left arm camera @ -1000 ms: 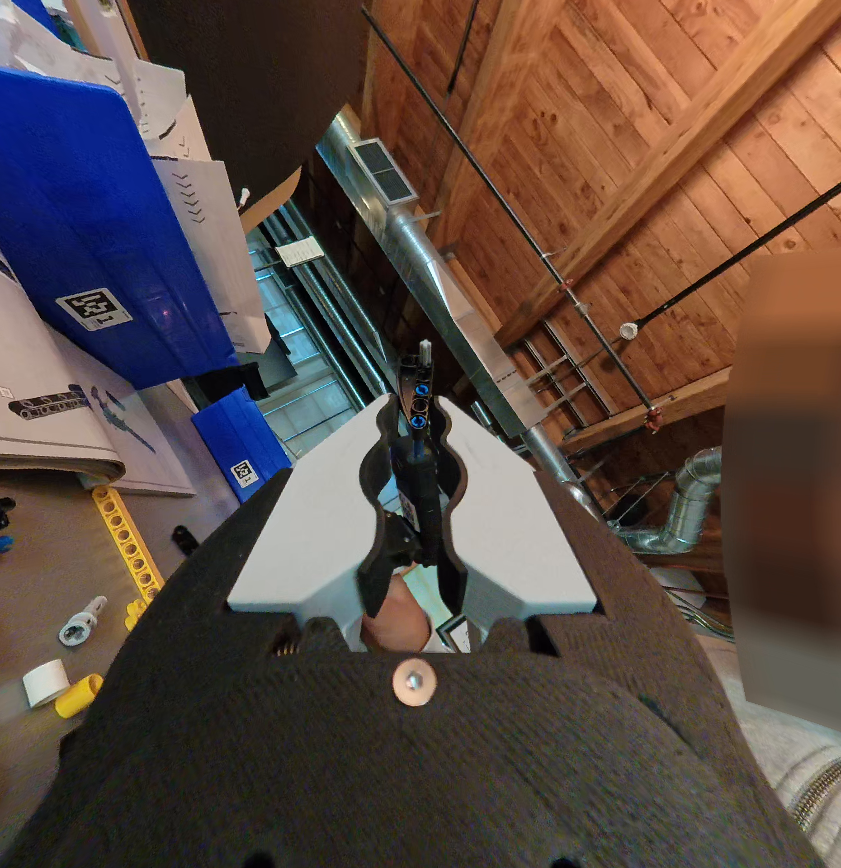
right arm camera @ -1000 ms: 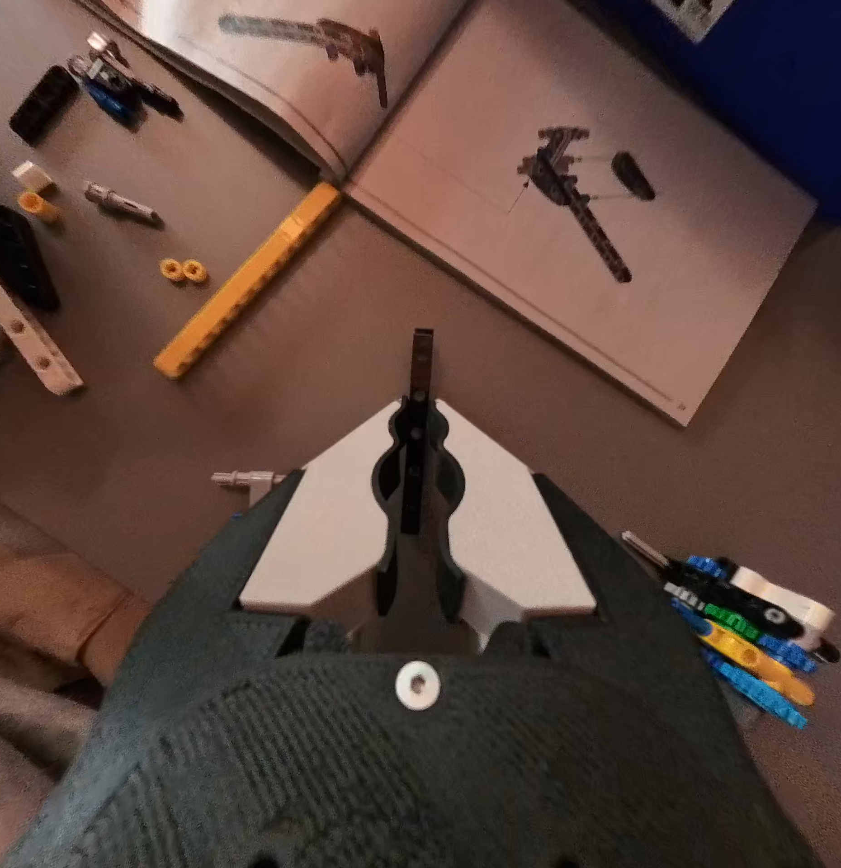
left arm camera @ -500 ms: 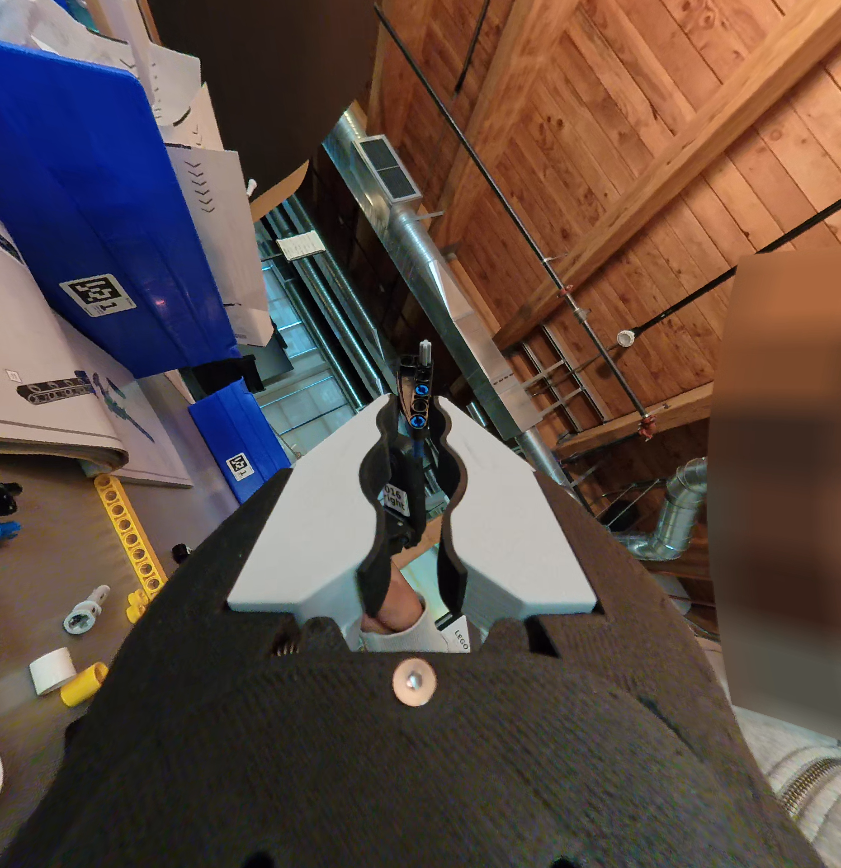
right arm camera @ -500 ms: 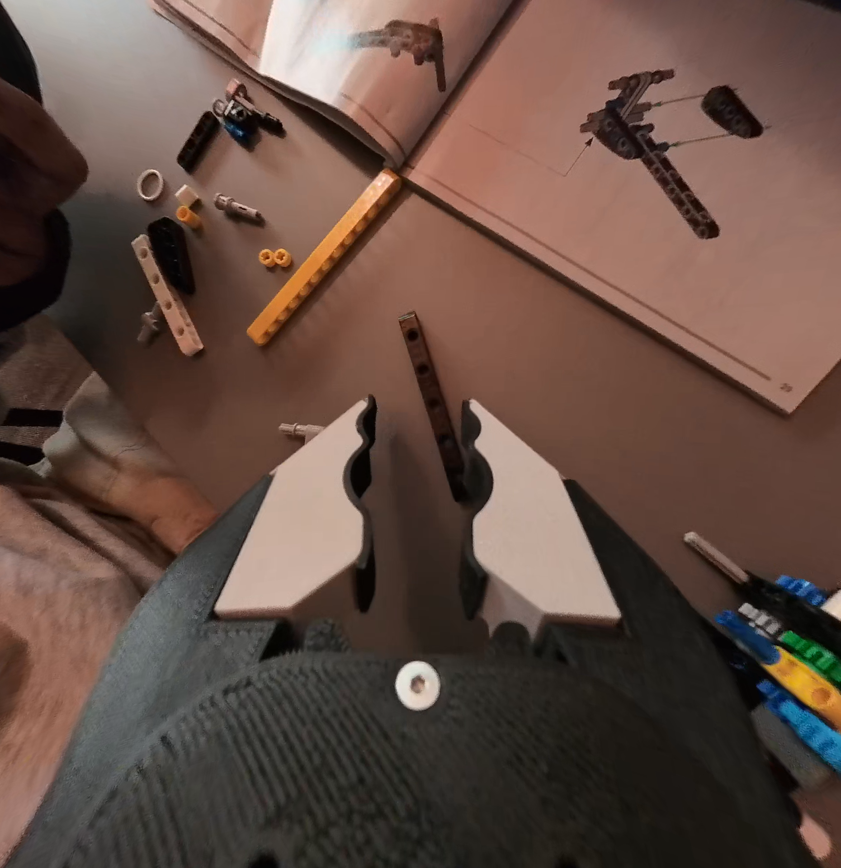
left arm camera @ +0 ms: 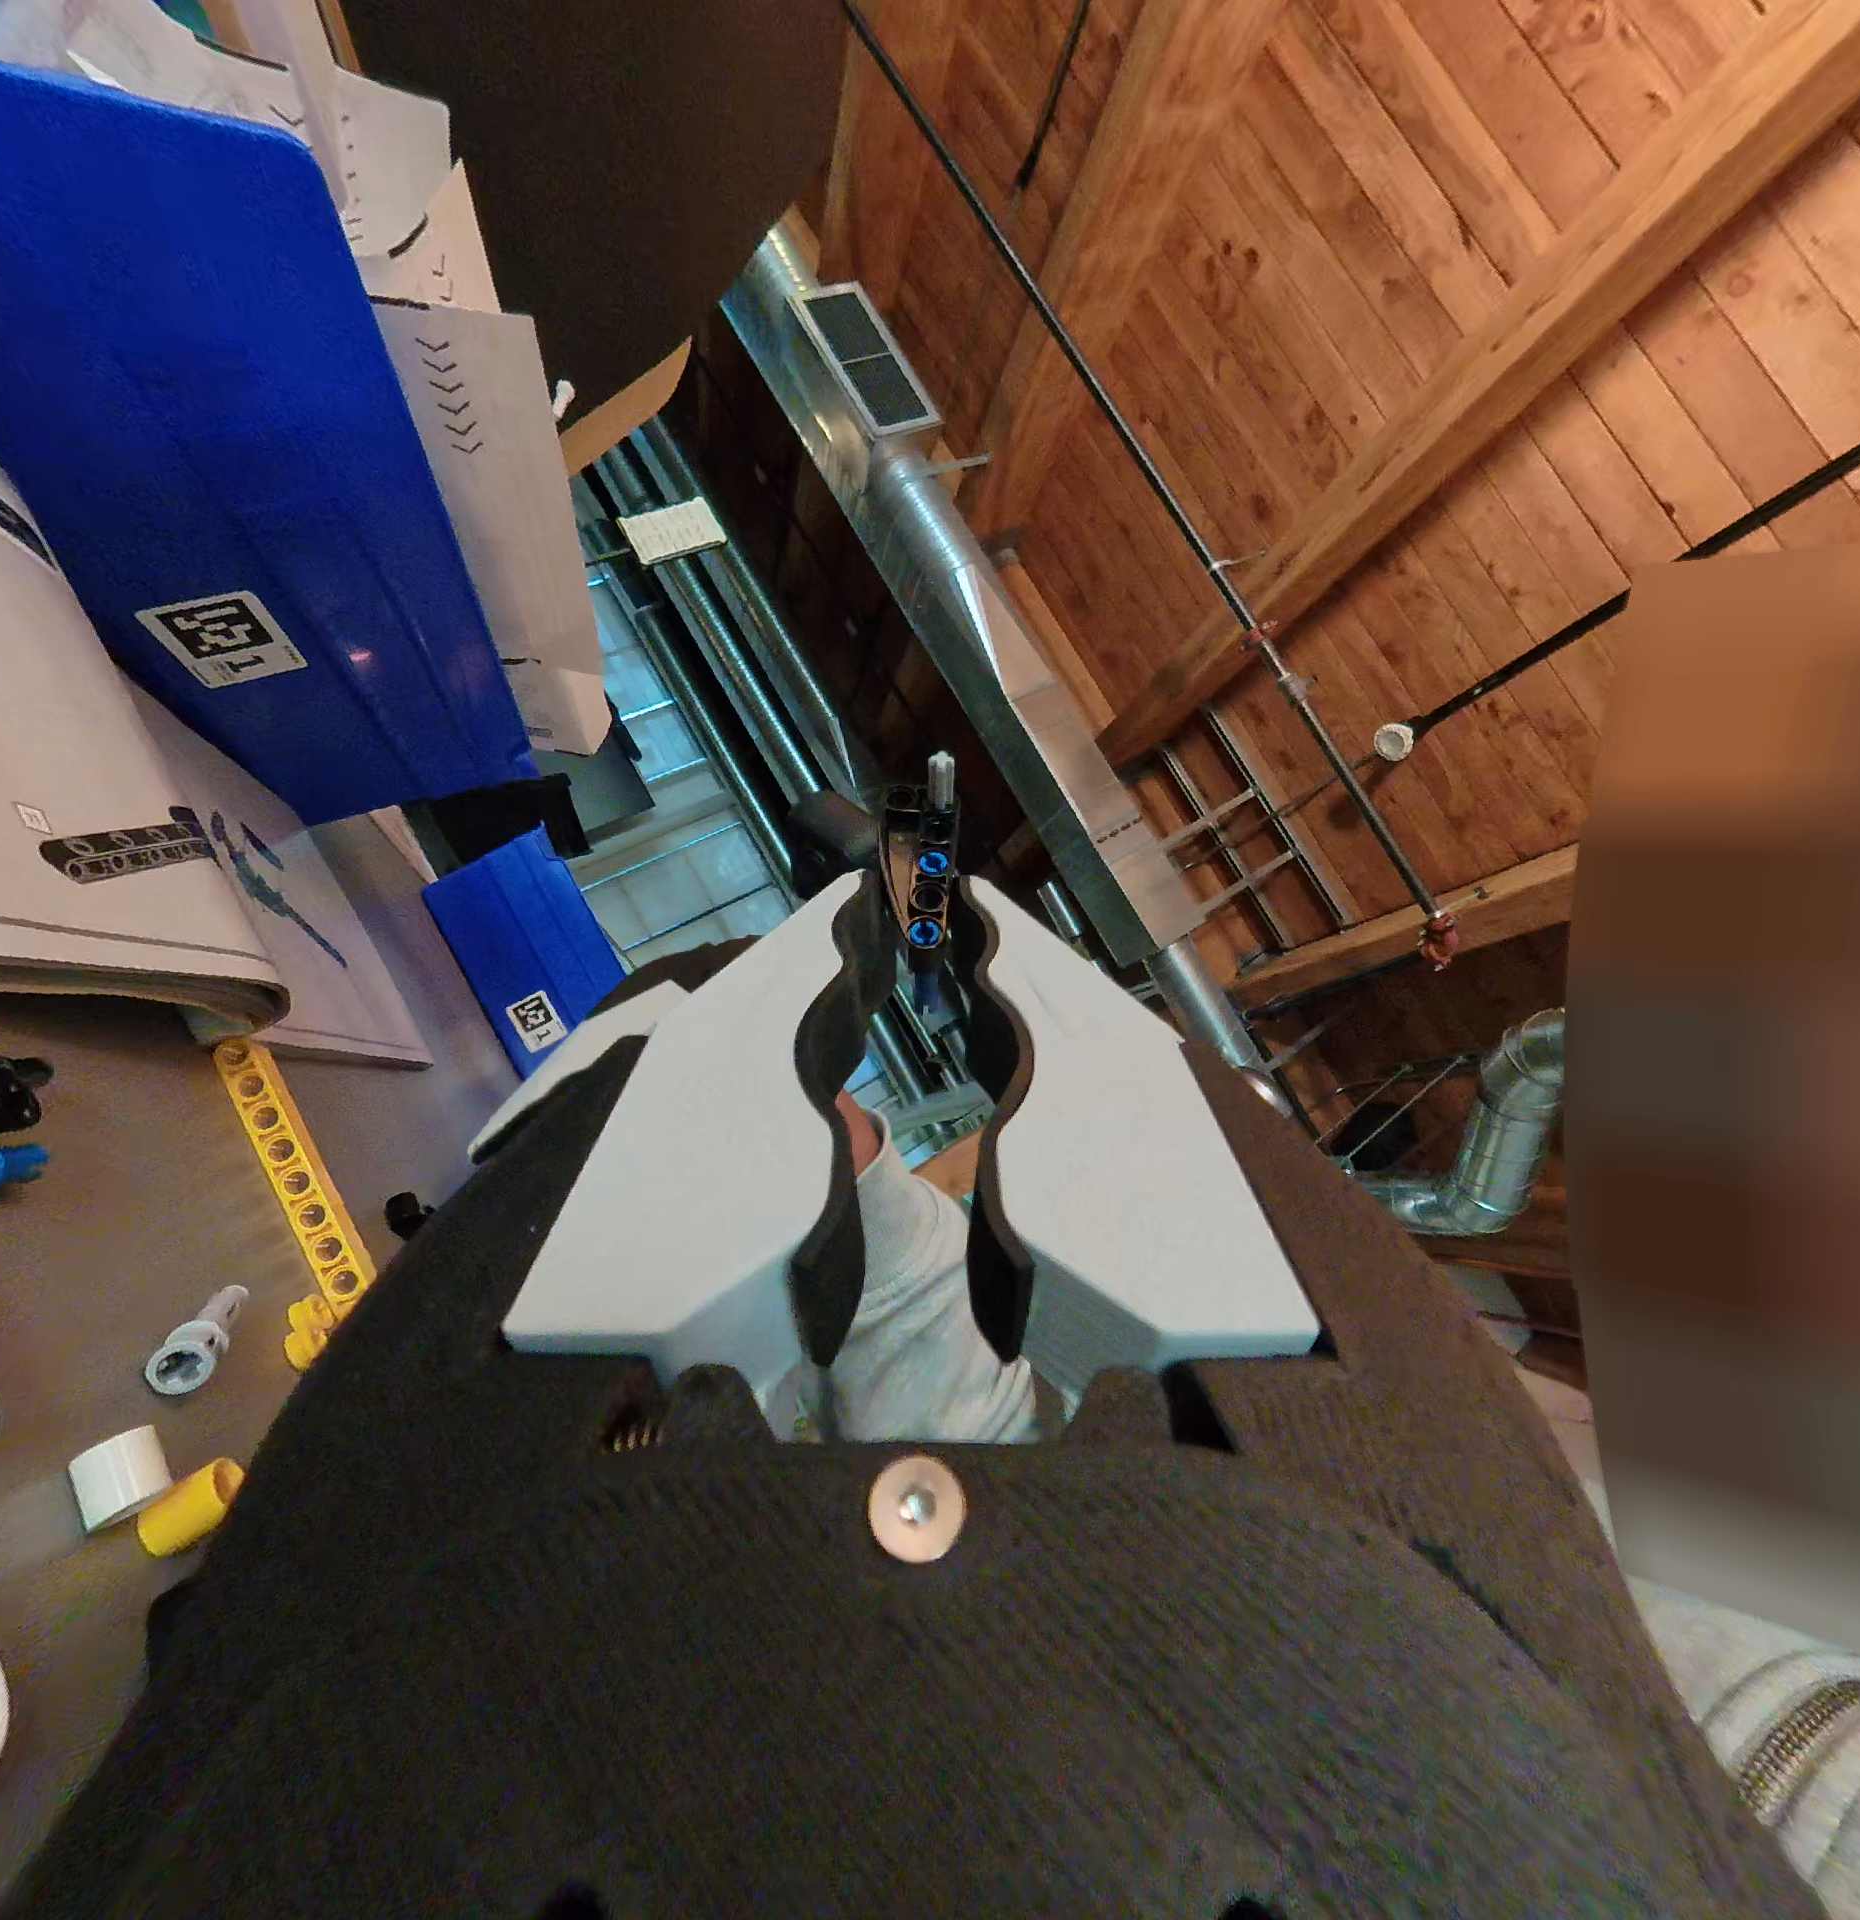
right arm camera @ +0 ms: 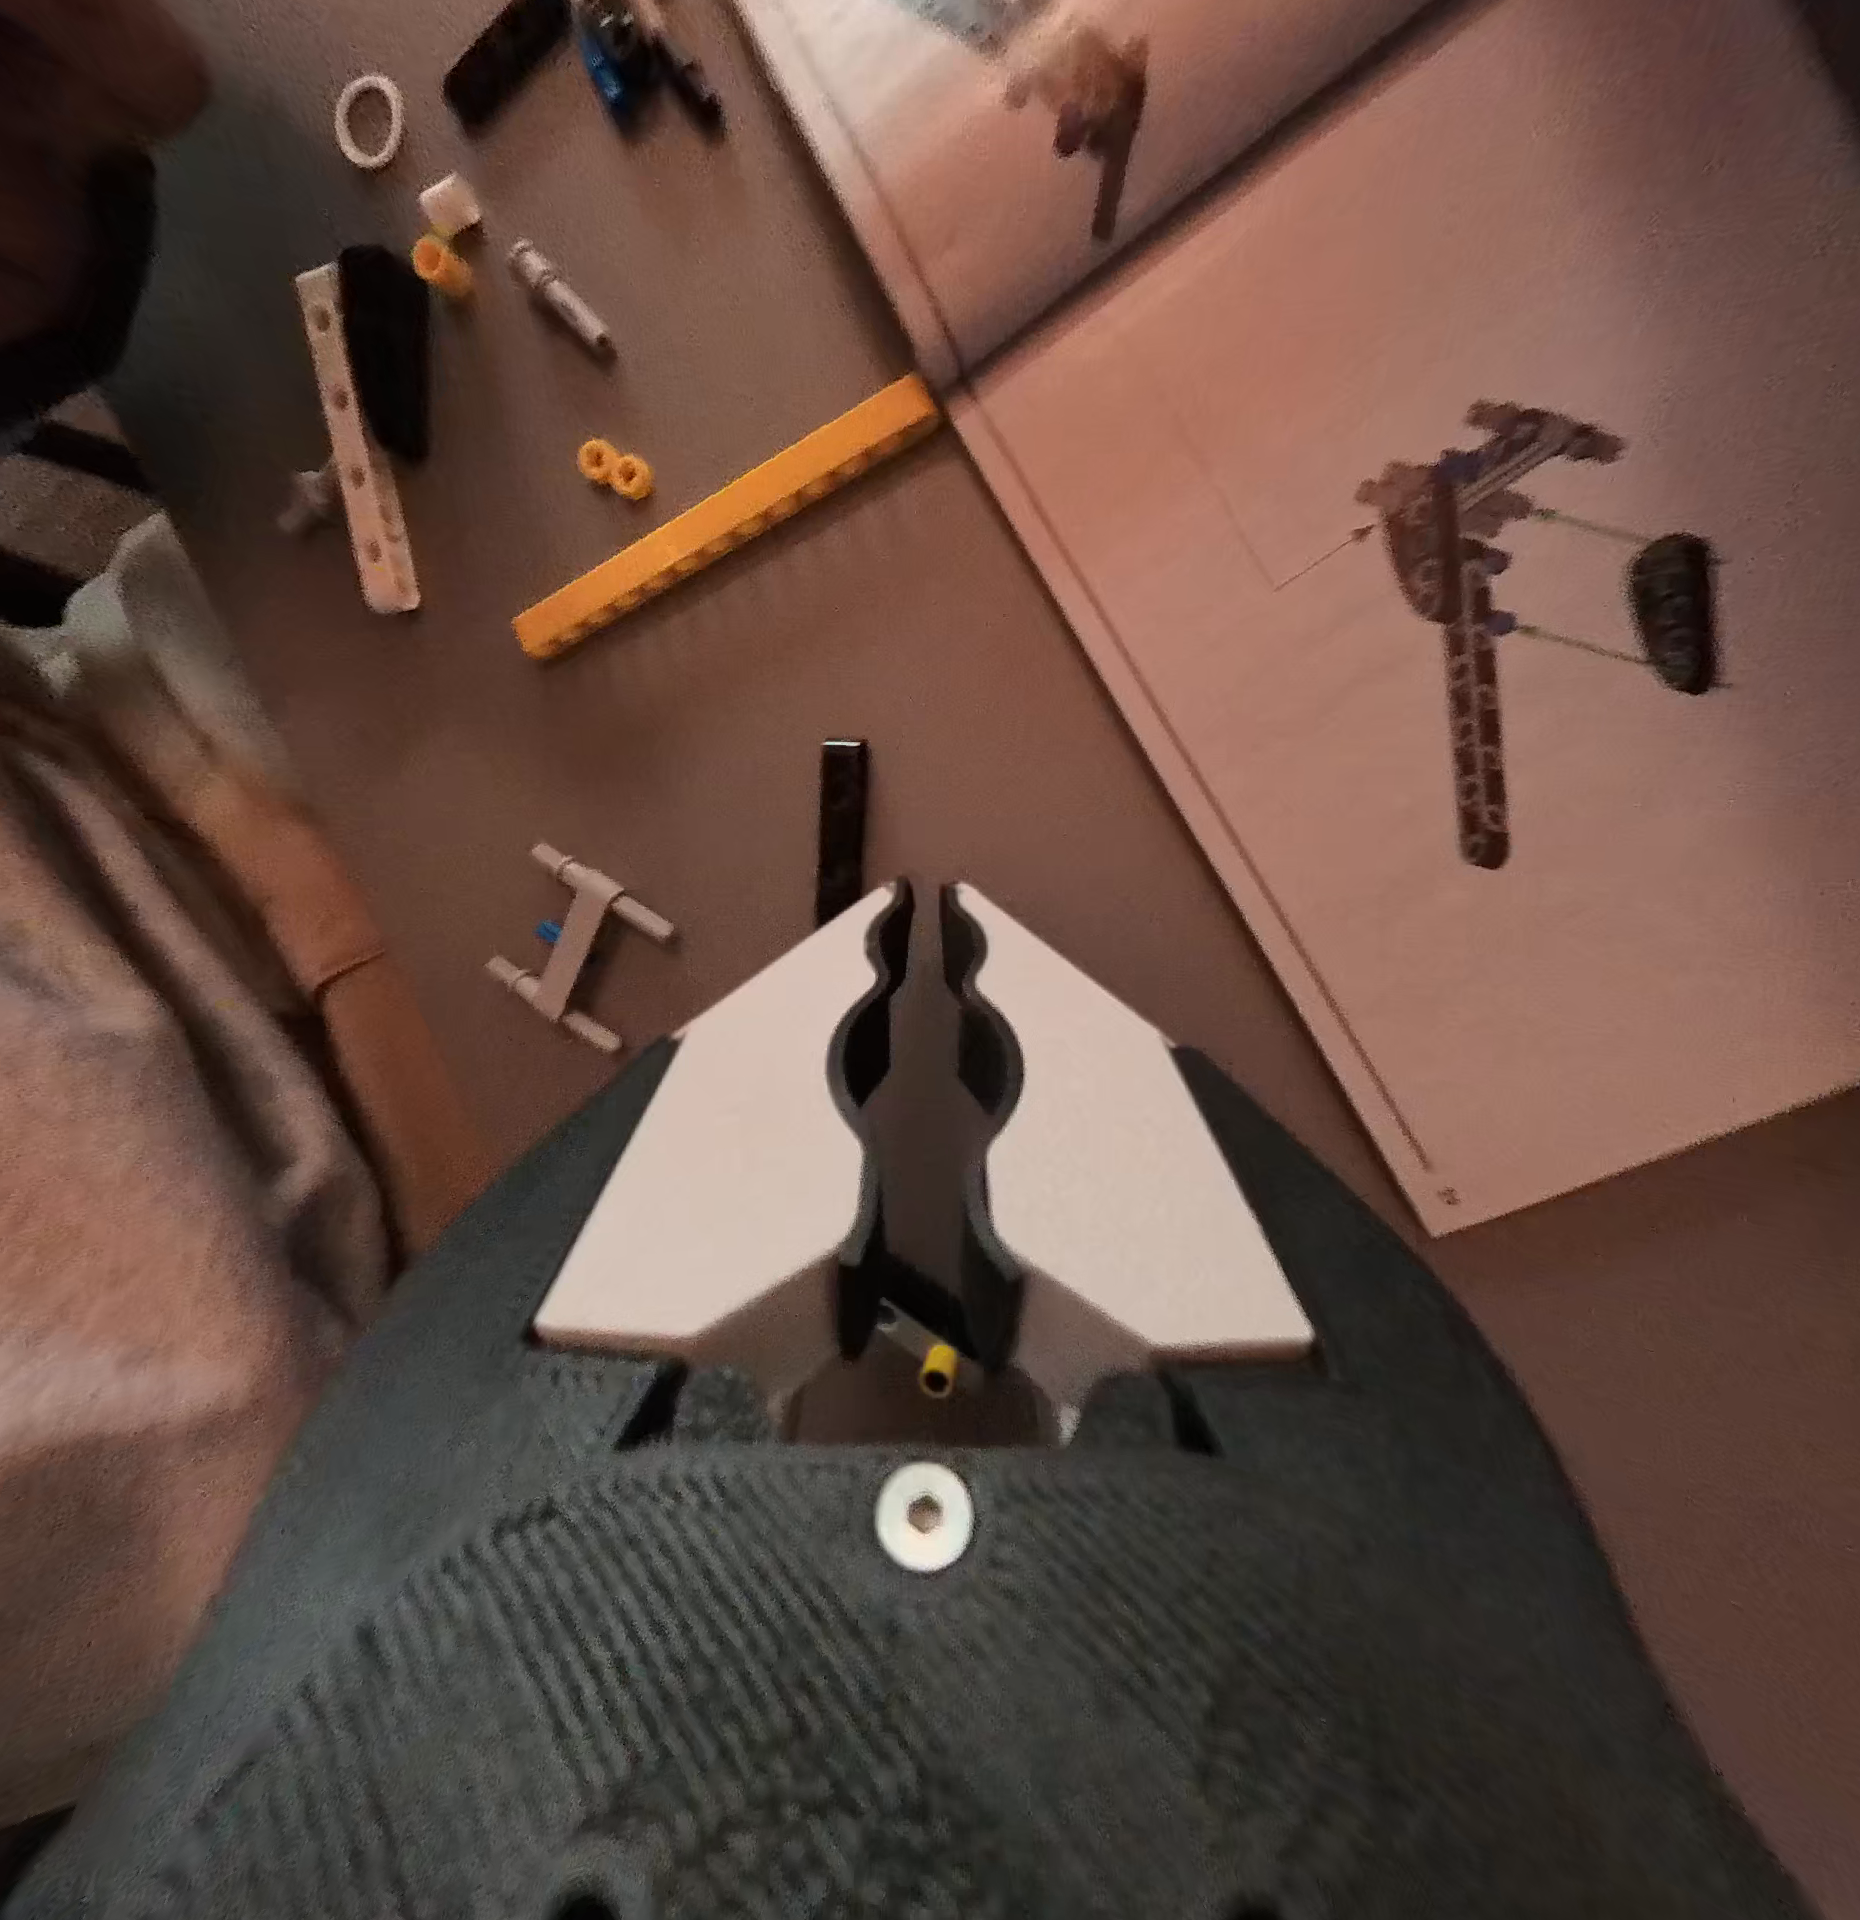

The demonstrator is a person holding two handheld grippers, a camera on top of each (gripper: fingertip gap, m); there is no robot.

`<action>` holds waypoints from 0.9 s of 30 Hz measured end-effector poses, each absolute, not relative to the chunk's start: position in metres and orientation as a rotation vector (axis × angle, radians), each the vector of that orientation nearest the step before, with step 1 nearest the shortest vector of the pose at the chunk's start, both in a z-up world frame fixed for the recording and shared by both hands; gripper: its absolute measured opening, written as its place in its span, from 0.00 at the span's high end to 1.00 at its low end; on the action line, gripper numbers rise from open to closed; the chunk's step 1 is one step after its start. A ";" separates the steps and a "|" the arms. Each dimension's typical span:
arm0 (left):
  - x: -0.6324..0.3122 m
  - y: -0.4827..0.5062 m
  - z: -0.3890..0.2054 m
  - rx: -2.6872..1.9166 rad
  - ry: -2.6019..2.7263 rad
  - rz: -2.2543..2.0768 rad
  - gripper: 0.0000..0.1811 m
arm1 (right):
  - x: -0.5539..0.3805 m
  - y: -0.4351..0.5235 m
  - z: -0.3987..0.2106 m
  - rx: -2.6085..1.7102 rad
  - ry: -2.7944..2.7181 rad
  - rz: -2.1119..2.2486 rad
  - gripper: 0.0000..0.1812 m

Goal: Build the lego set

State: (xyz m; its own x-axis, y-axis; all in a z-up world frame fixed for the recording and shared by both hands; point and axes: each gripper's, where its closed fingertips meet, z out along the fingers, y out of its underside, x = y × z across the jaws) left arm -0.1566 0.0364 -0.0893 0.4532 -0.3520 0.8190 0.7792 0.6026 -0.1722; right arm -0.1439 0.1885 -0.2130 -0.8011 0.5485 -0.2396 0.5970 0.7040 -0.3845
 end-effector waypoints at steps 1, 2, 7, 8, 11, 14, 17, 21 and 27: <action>-0.157 0.036 -0.089 -0.589 -0.831 -0.750 0.95 | -0.140 0.186 -0.214 0.928 2.777 -0.681 0.97; -0.158 0.035 -0.090 -0.586 -0.832 -0.752 0.95 | -0.135 0.185 -0.216 0.918 2.763 -0.668 0.97; -0.159 0.036 -0.092 -0.566 -0.842 -0.784 0.95 | -0.122 0.183 -0.225 0.924 2.703 -0.654 0.92; -0.159 0.036 -0.092 -0.563 -0.843 -0.788 0.95 | -0.121 0.182 -0.225 0.933 2.685 -0.666 0.94; -0.159 0.036 -0.092 -0.562 -0.846 -0.789 0.95 | -0.118 0.180 -0.224 0.937 2.667 -0.676 0.96; -0.161 0.035 -0.093 -0.558 -0.850 -0.785 0.95 | -0.114 0.178 -0.225 0.926 2.703 -0.656 0.95; -0.161 0.035 -0.093 -0.557 -0.852 -0.787 0.95 | -0.110 0.174 -0.224 0.911 2.772 -0.633 0.97; -0.160 0.036 -0.093 -0.561 -0.853 -0.790 0.95 | -0.107 0.172 -0.227 0.897 2.889 -0.578 0.96; -0.160 0.036 -0.093 -0.567 -0.856 -0.783 0.94 | -0.110 0.173 -0.228 0.893 3.049 -0.536 0.96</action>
State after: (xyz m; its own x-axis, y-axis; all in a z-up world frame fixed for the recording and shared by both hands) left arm -0.1596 0.0361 -0.0935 0.4156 -0.3722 0.8299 0.7936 0.5941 -0.1310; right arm -0.1096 0.1725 -0.2276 -0.8435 0.5369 -0.0157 0.5101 0.7915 -0.3365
